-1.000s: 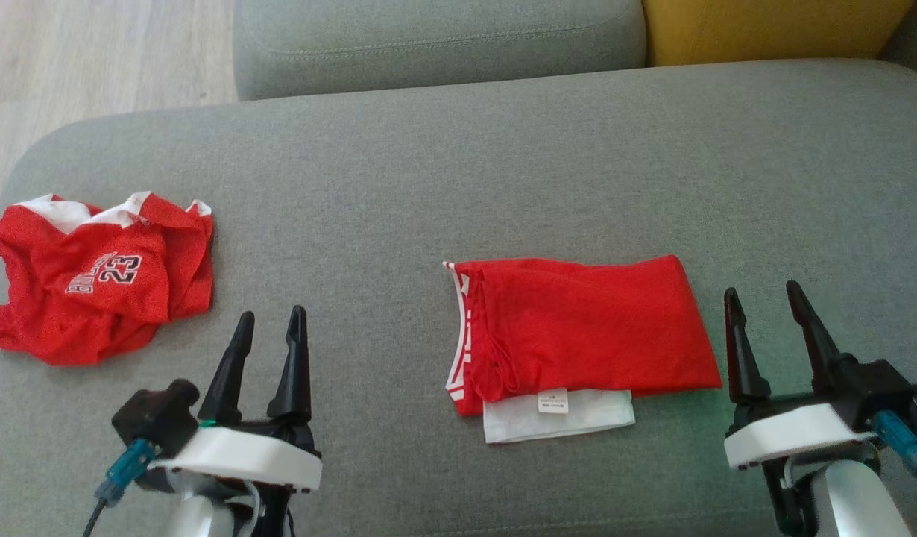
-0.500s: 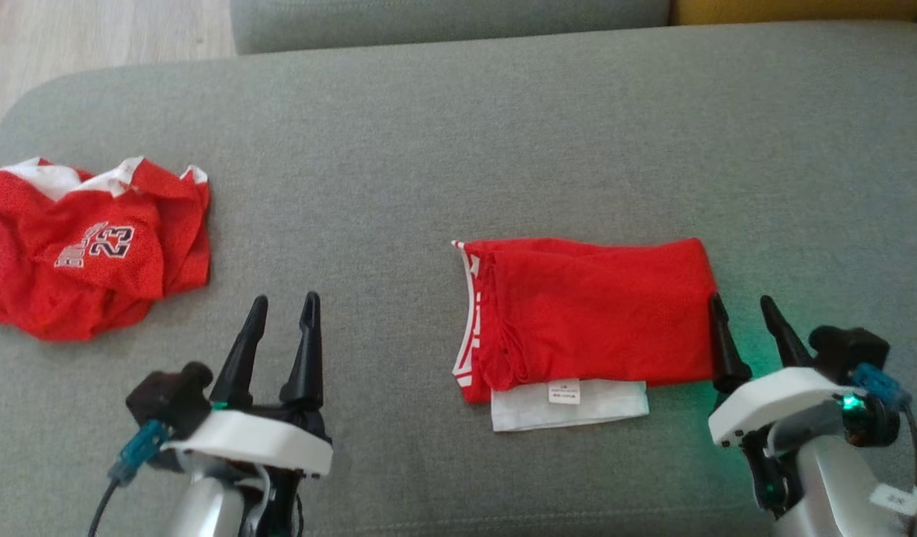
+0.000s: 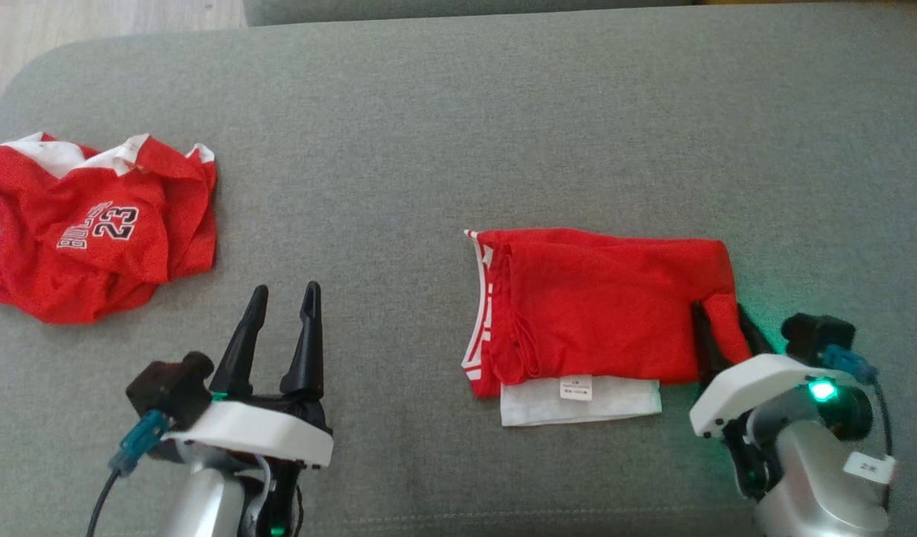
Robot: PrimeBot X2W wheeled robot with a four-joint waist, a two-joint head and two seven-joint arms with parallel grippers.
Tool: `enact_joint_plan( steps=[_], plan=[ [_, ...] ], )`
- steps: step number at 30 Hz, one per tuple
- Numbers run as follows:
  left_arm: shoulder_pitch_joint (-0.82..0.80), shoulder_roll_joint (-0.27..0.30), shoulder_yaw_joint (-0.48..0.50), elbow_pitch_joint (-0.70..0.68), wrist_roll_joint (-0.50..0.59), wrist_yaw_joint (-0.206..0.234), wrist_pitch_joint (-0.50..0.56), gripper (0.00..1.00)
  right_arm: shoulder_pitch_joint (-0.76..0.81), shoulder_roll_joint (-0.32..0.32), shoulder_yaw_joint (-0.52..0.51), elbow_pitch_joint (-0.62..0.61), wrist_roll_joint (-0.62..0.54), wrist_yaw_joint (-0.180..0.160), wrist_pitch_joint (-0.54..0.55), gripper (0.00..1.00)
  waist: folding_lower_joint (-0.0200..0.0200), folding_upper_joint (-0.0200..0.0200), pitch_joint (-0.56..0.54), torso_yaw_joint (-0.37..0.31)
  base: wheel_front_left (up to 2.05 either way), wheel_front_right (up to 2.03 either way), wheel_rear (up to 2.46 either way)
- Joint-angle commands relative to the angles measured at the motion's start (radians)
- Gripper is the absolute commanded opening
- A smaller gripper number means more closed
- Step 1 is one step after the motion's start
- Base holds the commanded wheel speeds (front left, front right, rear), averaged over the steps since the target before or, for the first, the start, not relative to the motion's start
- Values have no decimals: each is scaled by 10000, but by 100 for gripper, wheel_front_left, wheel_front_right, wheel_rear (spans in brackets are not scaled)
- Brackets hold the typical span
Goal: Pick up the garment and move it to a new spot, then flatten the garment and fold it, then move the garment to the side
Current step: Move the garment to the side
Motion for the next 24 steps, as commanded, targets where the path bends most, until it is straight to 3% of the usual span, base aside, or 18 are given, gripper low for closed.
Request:
enact_joint_plan(
  steps=[1,11,17,24],
  plan=[
    [-510,39,352,-239,111,-50,-78,100,-312,36,432,-116,-156,-7,-134,0,0,0,10,-45,0,0,0],
    [-670,39,401,-374,145,-65,-78,100,-1091,-1057,1335,-1169,-1681,-7,-1358,0,0,0,114,-636,0,0,0],
    [-969,39,305,-505,265,-137,-78,100,-2232,-2826,2339,-1947,-1254,-7,-801,0,0,0,532,-1143,0,0,0],
    [-1454,39,138,-634,416,-219,-78,100,-3221,-4958,2151,-1273,-176,-7,-89,0,0,0,1213,-1328,0,0,0]
  ],
)
